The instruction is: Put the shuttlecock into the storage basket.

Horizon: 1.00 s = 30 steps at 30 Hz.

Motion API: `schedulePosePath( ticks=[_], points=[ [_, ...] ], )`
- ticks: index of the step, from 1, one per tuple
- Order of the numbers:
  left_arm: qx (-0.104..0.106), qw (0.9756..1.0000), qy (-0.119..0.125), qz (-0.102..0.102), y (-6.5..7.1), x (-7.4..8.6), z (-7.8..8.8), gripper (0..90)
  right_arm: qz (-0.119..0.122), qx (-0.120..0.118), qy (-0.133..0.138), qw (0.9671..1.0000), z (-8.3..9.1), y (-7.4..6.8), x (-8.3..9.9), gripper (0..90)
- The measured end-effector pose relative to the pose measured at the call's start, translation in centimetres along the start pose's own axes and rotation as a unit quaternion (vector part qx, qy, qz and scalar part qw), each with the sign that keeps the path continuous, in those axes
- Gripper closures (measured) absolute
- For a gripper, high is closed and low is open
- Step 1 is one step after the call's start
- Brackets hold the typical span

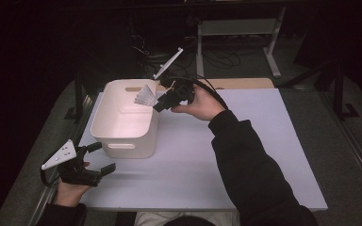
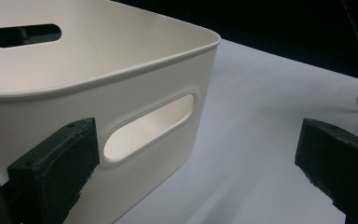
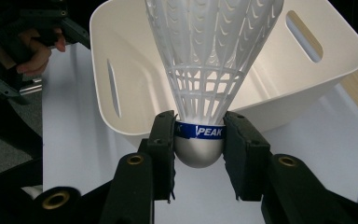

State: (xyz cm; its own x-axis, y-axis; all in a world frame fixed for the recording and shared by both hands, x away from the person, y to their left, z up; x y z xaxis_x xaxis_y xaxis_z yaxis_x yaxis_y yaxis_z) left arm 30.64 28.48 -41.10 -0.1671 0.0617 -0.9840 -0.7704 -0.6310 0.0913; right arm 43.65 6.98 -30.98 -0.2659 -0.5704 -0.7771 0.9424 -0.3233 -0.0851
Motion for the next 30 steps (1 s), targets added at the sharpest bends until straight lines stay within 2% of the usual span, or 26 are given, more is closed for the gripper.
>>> schedulePosePath(
  ticks=[13,30],
  points=[
    [0.0,1.0,0.001,0.001,0.0,0.0,0.1,0.0,0.014,-0.016,-0.013,0.9997,-2.3,-0.5,-0.5,63.9],
    [0.003,1.0,0.001,0.003,0.0,0.0,0.2,0.0,0.028,-0.038,-0.028,0.9985,-4.6,-2.2,-1.1,63.8]
  ],
)
Point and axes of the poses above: each handheld gripper's, and its own axes: z roughly backward along the jaws, x roughly out of its underside, y roughly to its right, the point moved 8 cm from there along -z, roughly forward along the jaws, and after that the axes turned 9 degrees about y, right-handed, at the moved point
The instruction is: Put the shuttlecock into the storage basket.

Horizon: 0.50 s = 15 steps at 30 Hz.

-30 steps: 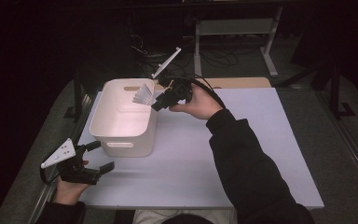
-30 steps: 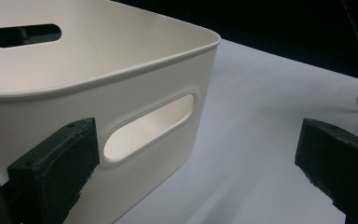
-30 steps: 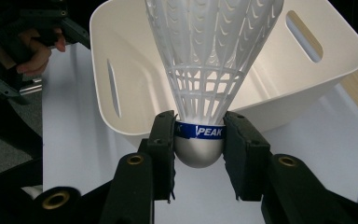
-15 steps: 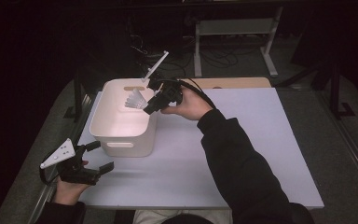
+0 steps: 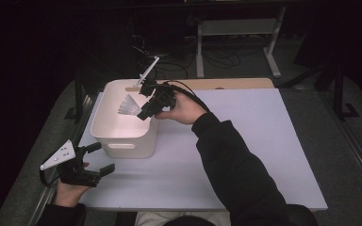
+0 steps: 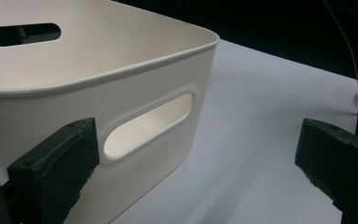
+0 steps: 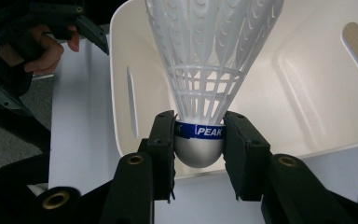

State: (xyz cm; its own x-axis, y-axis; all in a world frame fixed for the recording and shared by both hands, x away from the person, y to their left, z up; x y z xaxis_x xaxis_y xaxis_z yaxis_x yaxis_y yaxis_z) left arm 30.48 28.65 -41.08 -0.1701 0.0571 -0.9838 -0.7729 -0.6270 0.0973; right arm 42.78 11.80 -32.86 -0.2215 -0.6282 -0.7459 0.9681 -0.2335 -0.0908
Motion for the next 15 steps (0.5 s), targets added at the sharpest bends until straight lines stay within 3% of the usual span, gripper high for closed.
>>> schedulePosePath(
  ticks=[15],
  points=[
    [0.0,1.0,0.002,0.002,0.0,0.0,0.0,0.0,0.004,-0.016,-0.012,0.9998,-2.5,-0.7,0.2,63.8]
  ],
)
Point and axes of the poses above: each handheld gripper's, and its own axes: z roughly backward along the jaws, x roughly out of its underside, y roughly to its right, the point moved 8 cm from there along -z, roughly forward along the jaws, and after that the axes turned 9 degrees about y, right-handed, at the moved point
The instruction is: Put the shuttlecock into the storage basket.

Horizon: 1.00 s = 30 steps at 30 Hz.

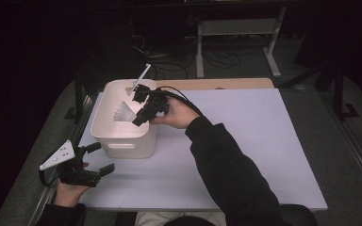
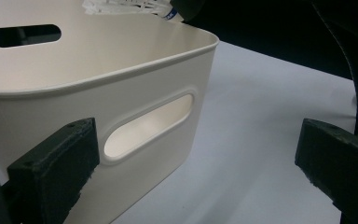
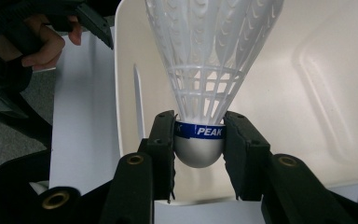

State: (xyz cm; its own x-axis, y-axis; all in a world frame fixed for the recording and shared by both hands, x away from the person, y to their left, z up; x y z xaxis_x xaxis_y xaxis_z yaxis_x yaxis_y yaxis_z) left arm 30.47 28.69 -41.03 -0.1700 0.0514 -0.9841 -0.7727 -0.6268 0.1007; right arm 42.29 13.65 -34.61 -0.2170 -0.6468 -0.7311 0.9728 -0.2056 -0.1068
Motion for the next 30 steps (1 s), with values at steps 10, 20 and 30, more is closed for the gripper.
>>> schedulePosePath(
  ticks=[10,20,30],
  points=[
    [0.001,1.0,0.002,0.0,0.0,0.0,0.0,0.0,0.0,-0.006,-0.008,0.9999,-1.1,0.0,0.2,63.8],
    [-0.002,1.0,0.004,0.002,0.0,-0.1,0.0,0.0,-0.003,-0.013,-0.015,0.9998,-2.2,0.1,0.6,63.8],
    [-0.001,1.0,0.001,0.0,-0.1,0.0,0.0,0.0,-0.003,-0.017,-0.022,0.9996,-3.1,0.4,1.0,62.1]
  ],
)
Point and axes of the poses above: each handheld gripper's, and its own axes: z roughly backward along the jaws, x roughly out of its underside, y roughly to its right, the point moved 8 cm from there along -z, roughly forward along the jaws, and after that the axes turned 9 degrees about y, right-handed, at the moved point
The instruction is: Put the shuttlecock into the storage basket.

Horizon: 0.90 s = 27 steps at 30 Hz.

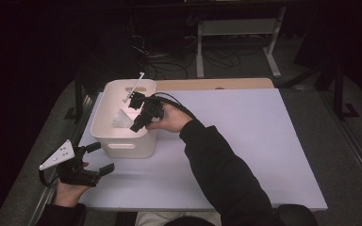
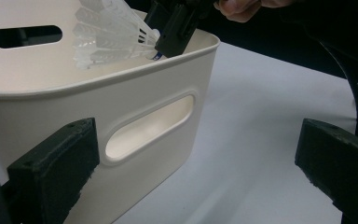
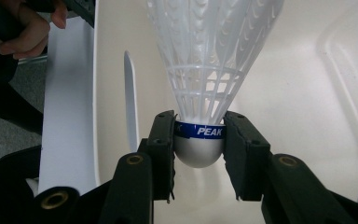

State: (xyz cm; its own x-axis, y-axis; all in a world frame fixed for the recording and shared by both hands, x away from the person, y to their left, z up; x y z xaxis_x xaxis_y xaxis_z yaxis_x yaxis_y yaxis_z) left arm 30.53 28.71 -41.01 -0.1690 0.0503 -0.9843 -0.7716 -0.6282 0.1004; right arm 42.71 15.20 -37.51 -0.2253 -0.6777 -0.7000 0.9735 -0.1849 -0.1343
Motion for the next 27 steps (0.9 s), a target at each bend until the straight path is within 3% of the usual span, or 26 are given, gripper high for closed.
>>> schedulePosePath(
  ticks=[2,13,22,27],
  points=[
    [0.0,1.0,0.001,0.0,0.0,0.0,0.0,0.0,0.001,0.0,0.004,1.0,0.2,0.2,-0.1,53.1],
    [0.0,1.0,-0.002,0.001,0.0,0.0,0.0,0.0,-0.024,0.013,0.008,0.9996,2.0,1.1,0.4,25.4],
    [-0.002,1.0,-0.002,0.001,0.0,0.1,0.0,0.0,-0.028,0.02,0.039,0.9986,3.5,1.3,0.0,14.3],
    [-0.003,1.0,-0.002,0.003,0.0,0.1,0.0,0.0,-0.021,0.026,0.058,0.9978,4.5,1.3,-0.2,13.0]
  ],
)
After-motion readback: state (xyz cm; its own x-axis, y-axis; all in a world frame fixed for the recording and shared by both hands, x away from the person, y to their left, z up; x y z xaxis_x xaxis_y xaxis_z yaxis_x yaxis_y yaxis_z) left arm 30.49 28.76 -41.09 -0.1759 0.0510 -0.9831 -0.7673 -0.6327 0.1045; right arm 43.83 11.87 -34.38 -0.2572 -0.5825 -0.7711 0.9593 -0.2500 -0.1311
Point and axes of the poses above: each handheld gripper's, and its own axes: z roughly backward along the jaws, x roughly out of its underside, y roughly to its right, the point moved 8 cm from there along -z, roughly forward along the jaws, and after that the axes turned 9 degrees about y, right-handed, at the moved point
